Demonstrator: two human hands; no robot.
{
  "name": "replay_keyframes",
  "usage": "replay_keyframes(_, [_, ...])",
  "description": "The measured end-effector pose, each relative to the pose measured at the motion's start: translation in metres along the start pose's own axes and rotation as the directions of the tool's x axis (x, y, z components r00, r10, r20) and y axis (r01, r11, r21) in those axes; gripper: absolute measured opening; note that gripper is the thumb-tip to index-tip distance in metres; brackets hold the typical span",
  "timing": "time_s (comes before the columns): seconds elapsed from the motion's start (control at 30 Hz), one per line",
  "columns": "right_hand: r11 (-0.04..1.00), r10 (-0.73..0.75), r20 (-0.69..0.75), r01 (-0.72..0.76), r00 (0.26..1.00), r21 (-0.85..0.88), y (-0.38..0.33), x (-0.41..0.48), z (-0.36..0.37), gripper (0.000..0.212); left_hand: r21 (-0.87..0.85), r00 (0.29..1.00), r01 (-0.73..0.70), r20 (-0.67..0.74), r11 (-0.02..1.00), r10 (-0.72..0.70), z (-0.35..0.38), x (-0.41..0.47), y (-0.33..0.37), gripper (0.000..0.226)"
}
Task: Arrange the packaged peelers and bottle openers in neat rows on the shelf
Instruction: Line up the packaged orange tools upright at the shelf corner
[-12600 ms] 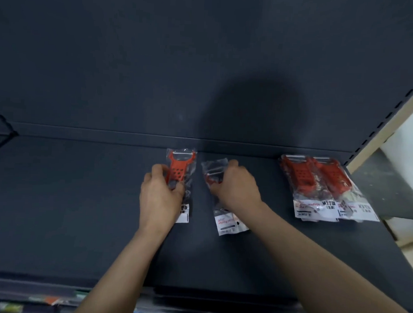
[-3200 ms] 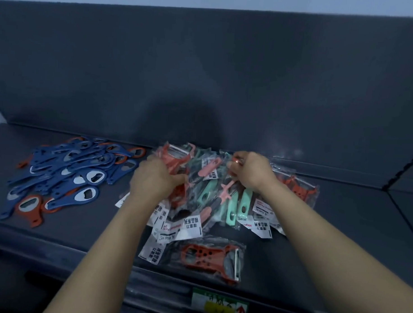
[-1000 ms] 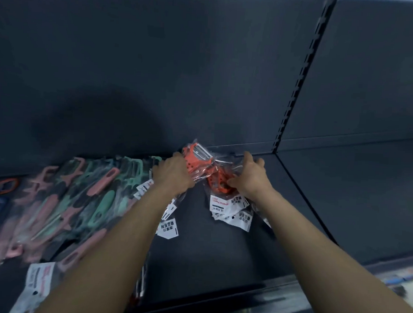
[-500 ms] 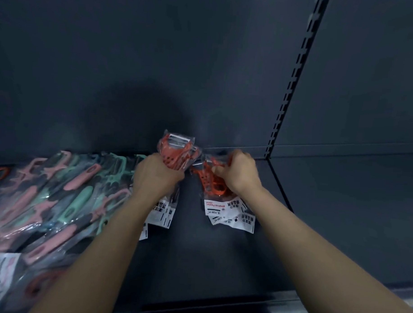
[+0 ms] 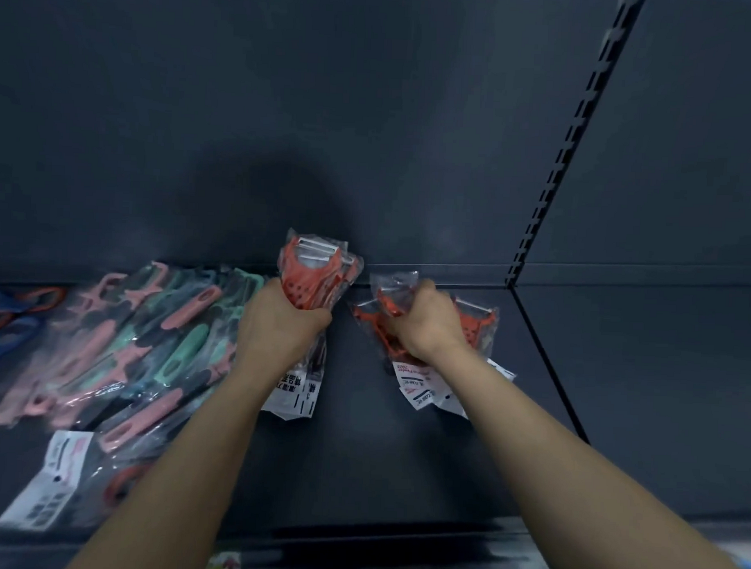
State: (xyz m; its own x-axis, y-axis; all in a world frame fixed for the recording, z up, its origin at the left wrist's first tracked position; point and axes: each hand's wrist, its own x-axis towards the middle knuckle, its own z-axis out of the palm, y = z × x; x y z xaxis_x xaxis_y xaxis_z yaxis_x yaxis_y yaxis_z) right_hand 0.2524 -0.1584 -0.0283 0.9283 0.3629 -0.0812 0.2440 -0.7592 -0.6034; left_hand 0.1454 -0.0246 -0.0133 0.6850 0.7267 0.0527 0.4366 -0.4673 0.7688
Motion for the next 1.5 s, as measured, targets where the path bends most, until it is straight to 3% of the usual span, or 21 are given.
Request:
replay_keyframes(0.2, [0.998, -0.036, -0.174, 0.045, 0.984, 0.047, -0.002, -0.012, -0.028, 0.045, -0.049, 0.994, -0.073, 0.082, 0.996, 0.077, -0.001, -0.001, 0.010, 0.014])
replay_keyframes(0.5, [0.981, 0.181, -0.381, -0.196, 0.907, -0.002, 0.085, -0.047, -0.094, 0.049, -0.115, 0.911, -0.264, 0.297, 0.958, 0.287, 0.066, -0.028, 0.069, 0.019])
replay_keyframes(0.63, [0.971, 0.217, -0.441, -0.239, 0.871, 0.006, 0.129, -0.061, -0.116, 0.048, -0.115, 0.886, -0.324, 0.311, 0.939, 0.344, 0.105, -0.054, 0.098, 0.028])
replay_keyframes(0.8, [0.975, 0.191, -0.470, -0.220, 0.862, -0.008, 0.190, -0.070, -0.154, 0.051, -0.083, 0.874, -0.368, 0.309, 0.926, 0.375, 0.155, -0.089, 0.137, 0.030])
replay_keyframes(1.17, [0.969, 0.185, -0.478, -0.241, 0.858, -0.057, 0.357, -0.086, -0.291, 0.051, -0.074, 0.884, -0.319, 0.336, 0.945, 0.325, 0.293, -0.191, 0.265, 0.027])
replay_keyframes(1.5, [0.949, 0.226, -0.473, -0.302, 0.851, -0.090, 0.438, -0.059, -0.350, 0.049, -0.071, 0.843, -0.335, 0.424, 0.940, 0.332, 0.387, -0.199, 0.332, 0.026])
